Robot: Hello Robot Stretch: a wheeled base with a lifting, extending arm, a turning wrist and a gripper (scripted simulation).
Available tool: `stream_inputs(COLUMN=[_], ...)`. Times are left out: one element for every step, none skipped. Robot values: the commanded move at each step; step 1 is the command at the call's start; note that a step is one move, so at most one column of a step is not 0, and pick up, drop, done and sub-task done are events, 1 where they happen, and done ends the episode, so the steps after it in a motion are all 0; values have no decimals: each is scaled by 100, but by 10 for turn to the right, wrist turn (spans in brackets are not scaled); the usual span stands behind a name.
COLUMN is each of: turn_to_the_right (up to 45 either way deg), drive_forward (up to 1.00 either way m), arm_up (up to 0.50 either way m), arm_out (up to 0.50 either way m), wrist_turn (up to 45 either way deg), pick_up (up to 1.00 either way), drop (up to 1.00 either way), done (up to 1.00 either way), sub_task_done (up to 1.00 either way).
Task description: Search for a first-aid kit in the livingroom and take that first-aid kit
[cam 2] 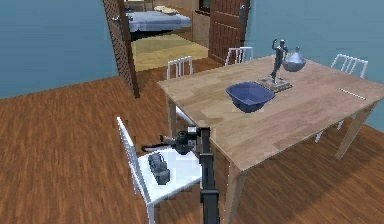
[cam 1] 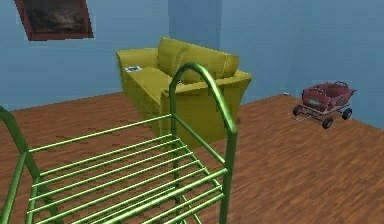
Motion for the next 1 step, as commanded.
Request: stream_inputs(turn_to_the_right=[0], drive_forward=[0], arm_up=[-30], arm_out=[0], wrist_turn=[0], pick_up=[0], drop=[0], done=[0], sub_task_done=[0])
